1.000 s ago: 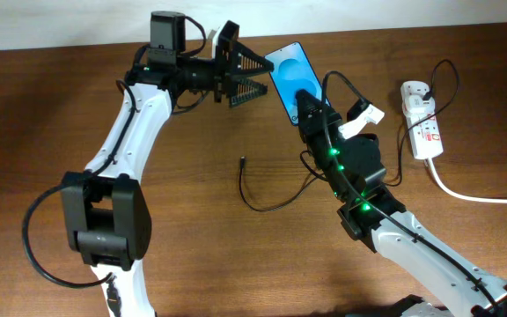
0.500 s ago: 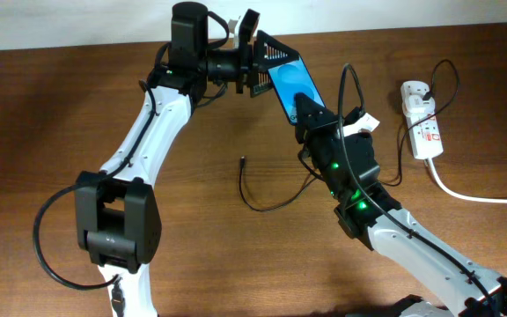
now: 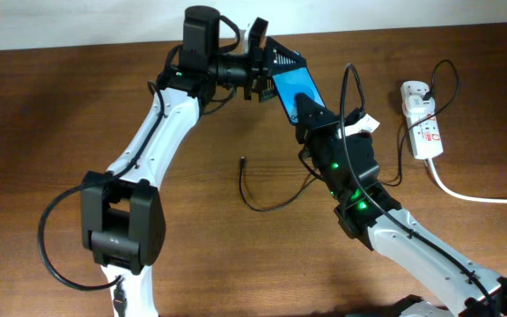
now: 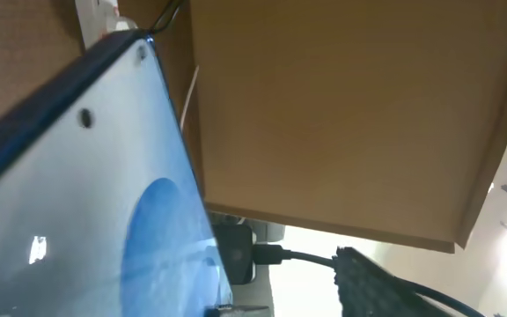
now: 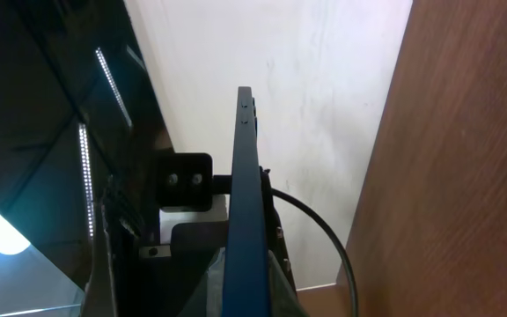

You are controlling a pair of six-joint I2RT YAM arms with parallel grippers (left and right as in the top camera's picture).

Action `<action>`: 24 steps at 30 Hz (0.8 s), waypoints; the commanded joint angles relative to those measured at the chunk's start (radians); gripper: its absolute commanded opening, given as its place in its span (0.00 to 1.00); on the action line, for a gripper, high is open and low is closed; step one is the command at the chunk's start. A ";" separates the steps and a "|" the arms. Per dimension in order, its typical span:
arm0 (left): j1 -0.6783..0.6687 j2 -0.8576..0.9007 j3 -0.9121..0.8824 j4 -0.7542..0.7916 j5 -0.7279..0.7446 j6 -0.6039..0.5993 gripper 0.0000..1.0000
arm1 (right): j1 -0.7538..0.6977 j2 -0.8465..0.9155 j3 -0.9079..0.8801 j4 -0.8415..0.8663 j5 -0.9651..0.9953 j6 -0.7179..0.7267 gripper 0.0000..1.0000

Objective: Plug charger to phone and switch on socket
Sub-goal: 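Move the left gripper to the phone's top end and close on it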

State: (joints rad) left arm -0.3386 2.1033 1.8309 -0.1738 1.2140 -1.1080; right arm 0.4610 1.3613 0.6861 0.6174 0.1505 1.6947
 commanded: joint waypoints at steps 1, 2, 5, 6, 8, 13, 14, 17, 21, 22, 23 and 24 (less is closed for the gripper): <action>-0.010 -0.003 0.015 -0.005 0.020 0.002 0.57 | 0.011 -0.006 0.012 0.008 -0.018 -0.010 0.04; -0.012 -0.003 0.015 -0.019 0.018 0.002 0.56 | 0.011 -0.006 0.012 0.008 -0.018 -0.010 0.04; -0.013 -0.003 0.015 -0.054 0.011 0.003 0.52 | 0.011 -0.006 0.012 0.008 -0.018 -0.010 0.04; -0.013 -0.003 0.015 -0.053 0.011 0.006 0.52 | 0.011 -0.006 0.012 0.008 -0.018 -0.010 0.04; -0.015 -0.003 0.015 -0.053 0.008 0.006 0.52 | 0.011 -0.006 0.012 0.008 -0.018 -0.010 0.04; -0.035 -0.003 0.014 -0.073 0.008 0.029 0.51 | 0.011 -0.006 0.012 0.008 -0.014 -0.010 0.04; -0.042 -0.003 0.014 -0.083 0.008 0.038 0.50 | 0.011 -0.006 0.012 0.008 -0.014 -0.010 0.04; -0.046 -0.003 0.015 -0.106 -0.003 0.040 0.47 | 0.011 -0.006 0.012 0.008 -0.014 -0.010 0.04; -0.046 -0.003 0.014 -0.105 -0.007 0.040 0.45 | 0.011 -0.006 0.012 0.008 -0.014 -0.010 0.04; -0.046 -0.003 0.014 -0.105 -0.007 0.040 0.45 | 0.011 -0.006 0.012 0.008 -0.014 -0.010 0.04; -0.046 -0.003 0.014 -0.106 -0.007 0.040 0.44 | 0.011 -0.006 0.012 0.008 -0.014 -0.010 0.04; -0.046 -0.003 0.014 -0.106 -0.006 0.040 0.44 | 0.011 -0.006 0.012 0.008 -0.014 -0.010 0.04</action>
State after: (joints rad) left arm -0.3801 2.1033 1.8309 -0.2813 1.2034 -1.0920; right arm 0.4610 1.3605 0.6861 0.6113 0.1532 1.6943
